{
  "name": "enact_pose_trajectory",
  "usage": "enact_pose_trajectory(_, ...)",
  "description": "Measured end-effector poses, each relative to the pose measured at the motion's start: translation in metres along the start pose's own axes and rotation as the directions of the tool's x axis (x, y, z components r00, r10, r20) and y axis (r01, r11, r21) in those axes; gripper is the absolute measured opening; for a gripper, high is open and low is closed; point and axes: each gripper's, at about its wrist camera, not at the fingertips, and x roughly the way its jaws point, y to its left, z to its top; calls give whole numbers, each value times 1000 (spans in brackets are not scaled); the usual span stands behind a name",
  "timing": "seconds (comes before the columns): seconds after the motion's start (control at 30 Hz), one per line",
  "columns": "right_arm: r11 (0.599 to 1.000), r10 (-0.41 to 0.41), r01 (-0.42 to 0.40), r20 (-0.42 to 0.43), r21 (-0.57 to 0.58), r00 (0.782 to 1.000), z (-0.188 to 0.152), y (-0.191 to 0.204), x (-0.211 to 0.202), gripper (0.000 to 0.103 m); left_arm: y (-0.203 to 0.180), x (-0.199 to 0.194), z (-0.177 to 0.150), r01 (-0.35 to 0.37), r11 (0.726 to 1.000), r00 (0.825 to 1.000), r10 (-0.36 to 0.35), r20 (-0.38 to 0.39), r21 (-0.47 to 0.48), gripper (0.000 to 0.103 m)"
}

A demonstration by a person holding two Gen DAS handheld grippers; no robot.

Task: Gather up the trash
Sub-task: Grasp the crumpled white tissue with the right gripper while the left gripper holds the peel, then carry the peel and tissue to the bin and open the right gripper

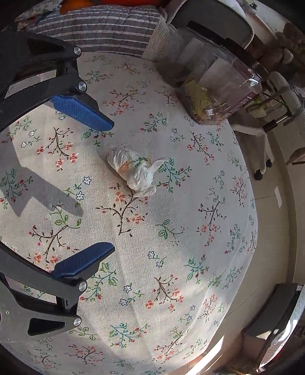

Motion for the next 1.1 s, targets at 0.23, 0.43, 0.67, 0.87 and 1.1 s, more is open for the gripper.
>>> enact_pose_trajectory(0.23, 995, -97, 97, 15, 11, 995, 3, 28, 14, 87, 34, 16, -3, -3, 997, 1000, 1, -29, -78, 15)
enact_pose_trajectory(0.43, 993, -112, 114, -50, 39, 993, 4, 26, 33, 65, 47, 9, 1, 23, 991, 1000, -24, -12, -129, 16)
enact_pose_trajectory(0.67, 990, -140, 140, -18, -13, 990, 0, 32, 35, 37, 49, 5, 7, 50, 987, 999, -50, 5, -151, 16)
enact_pose_trajectory(0.87, 997, -76, 76, -13, -28, 997, 1, 20, 28, 28, 51, 7, 9, 56, 985, 998, -57, -1, -165, 16)
enact_pose_trajectory(1.1, 999, -33, 33, 28, -3, 999, 9, 2, 5, 28, 49, 11, 10, 64, 983, 998, -66, -7, -174, 16)
